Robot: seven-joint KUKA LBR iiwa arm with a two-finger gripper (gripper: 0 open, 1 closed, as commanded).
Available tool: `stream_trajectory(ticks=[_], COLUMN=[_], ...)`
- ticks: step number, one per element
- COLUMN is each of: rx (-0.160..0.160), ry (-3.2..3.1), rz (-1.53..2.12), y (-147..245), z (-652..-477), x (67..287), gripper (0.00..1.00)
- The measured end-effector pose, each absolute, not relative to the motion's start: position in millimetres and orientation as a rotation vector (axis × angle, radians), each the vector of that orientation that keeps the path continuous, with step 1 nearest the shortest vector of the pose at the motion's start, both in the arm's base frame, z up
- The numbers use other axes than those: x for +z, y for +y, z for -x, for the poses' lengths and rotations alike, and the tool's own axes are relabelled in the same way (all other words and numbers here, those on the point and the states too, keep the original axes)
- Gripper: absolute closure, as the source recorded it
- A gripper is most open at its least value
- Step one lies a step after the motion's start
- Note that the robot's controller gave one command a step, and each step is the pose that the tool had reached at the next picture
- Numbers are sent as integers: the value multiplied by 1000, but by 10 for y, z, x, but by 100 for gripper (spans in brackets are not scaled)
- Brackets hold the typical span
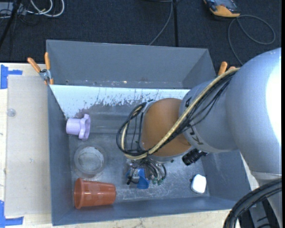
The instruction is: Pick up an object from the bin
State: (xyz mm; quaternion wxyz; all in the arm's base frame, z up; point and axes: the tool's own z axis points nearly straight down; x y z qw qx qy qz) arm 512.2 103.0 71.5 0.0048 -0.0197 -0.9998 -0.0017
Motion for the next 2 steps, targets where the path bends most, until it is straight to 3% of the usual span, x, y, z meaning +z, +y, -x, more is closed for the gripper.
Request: stream_trajectory(ticks=[1,2], rx=[-3,2], ry=[-3129,-3122], rz=[62,64], y=[1024,1008], z=[-5112,-5091], x=[755,962], gripper=[100,100])
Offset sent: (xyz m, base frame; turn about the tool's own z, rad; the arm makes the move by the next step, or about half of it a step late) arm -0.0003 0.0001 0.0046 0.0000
